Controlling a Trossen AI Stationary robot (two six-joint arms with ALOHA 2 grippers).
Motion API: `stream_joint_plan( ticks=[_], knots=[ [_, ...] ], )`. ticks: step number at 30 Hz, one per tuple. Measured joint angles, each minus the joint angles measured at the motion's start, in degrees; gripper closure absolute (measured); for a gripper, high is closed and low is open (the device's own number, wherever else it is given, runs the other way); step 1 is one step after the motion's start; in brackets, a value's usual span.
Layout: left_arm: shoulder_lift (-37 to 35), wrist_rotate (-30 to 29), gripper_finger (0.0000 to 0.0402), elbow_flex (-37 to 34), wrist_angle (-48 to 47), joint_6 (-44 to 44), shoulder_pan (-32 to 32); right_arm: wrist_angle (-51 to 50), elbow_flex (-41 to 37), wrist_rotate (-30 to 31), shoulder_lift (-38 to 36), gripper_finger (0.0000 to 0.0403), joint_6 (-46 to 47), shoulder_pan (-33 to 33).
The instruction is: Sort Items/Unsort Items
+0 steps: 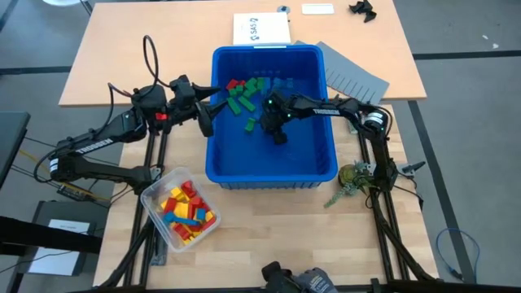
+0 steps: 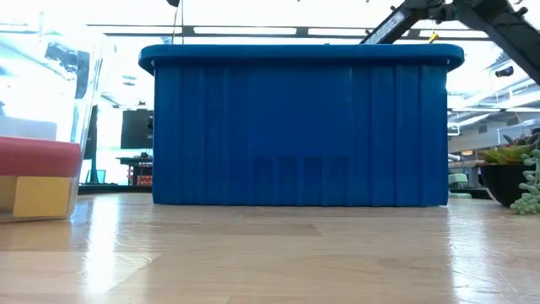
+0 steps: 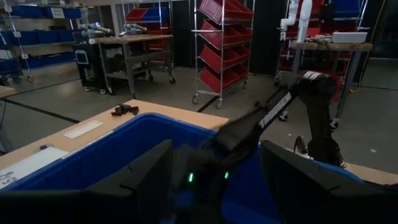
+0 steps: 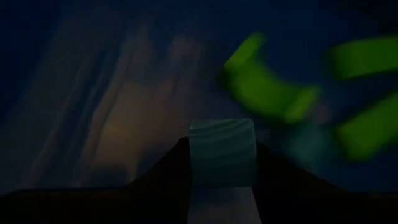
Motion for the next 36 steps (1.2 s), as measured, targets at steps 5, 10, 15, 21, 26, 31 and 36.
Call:
stream_joint_plan(
  ticks=[5, 10, 15, 21, 26, 31, 36],
  knots=[
    [0.00, 0.00, 0.0153, 0.00, 0.00, 0.00, 0.00, -0.11, 0.22, -1.48, -6.21, 0.0276, 4.97, 0.71],
    [0.00, 0.00, 0.0153, 0.00, -0.01, 0.00, -0.01, 1.34, 0.21, -6.12, -12.07, 0.0276, 13.24, 4.15],
    [0.00, 0.00, 0.0153, 0.00, -0.01, -0.04, 0.00, 6.76, 0.20, -7.27, -14.28, 0.0276, 22.19, 10.95],
    [0.00, 0.00, 0.0154, 0.00, -0.02, -0.04, -0.01, 16.89, 0.18, -5.09, -14.22, 0.0276, 27.92, 21.04],
    [0.00, 0.00, 0.0153, 0.00, -0.02, -0.04, 0.00, 26.41, 0.16, 3.08, -14.22, 0.0276, 26.78, 27.82],
    [0.00, 0.00, 0.0153, 0.00, -0.02, -0.04, -0.02, 32.62, 0.16, 4.96, -14.20, 0.0276, 25.28, 30.67],
    [0.00, 0.00, 0.0153, 0.00, -0.02, -0.04, -0.01, 38.76, 0.16, 5.43, -14.20, 0.0276, 27.66, 32.20]
  ],
)
